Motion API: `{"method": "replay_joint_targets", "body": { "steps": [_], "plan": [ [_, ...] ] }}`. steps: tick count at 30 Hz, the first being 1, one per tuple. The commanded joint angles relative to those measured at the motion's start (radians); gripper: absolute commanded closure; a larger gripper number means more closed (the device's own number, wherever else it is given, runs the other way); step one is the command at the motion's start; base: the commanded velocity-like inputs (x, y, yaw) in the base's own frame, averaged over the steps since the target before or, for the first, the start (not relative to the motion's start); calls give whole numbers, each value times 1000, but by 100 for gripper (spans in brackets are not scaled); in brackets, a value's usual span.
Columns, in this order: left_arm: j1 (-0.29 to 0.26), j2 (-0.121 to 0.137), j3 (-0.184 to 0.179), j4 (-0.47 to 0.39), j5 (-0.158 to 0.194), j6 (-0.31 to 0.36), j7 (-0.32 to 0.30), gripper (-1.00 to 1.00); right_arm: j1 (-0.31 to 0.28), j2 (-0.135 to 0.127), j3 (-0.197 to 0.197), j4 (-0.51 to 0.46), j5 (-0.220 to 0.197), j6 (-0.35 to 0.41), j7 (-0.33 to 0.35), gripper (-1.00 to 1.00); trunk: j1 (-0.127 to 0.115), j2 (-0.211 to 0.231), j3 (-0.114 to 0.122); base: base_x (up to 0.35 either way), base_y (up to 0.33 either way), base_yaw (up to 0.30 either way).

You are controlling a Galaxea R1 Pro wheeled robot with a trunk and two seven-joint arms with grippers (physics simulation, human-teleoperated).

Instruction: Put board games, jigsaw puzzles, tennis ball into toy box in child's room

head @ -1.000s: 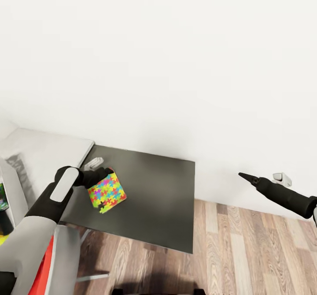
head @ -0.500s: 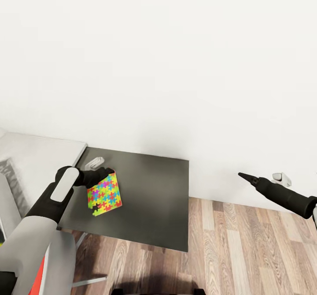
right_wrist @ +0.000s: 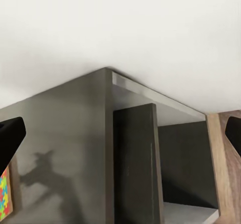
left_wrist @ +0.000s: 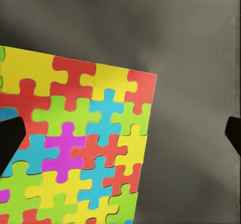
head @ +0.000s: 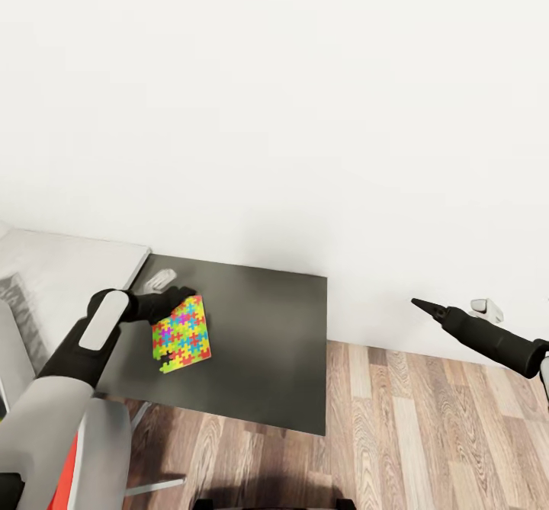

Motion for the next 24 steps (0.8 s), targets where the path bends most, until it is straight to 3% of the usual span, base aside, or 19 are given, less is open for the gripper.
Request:
{"method": "replay_joint_targets", "body": {
  "steps": [1,4,8,13,24],
  "plan": [
    [4,2,12,-12,11,2,8,-100,-1,0,-1,0,9,5,10,-100,1,-2,-1,0,0,-1],
    [23,6,56,-48,10,9,6,-100,-1,0,1,0,9,5,10,-100,1,-2,-1,0,0,0],
    [39,9,88,-79,8,20,7,-100,-1,1,2,0,9,5,10,-100,1,-2,-1,0,0,0],
    [50,17,109,-100,7,33,8,-100,-1,2,3,-1,9,5,10,-100,1,-2,-1,0,0,0],
    [56,29,121,-112,5,43,11,-100,-1,2,3,-1,9,5,10,-100,1,-2,-1,0,0,0]
  ]
}}
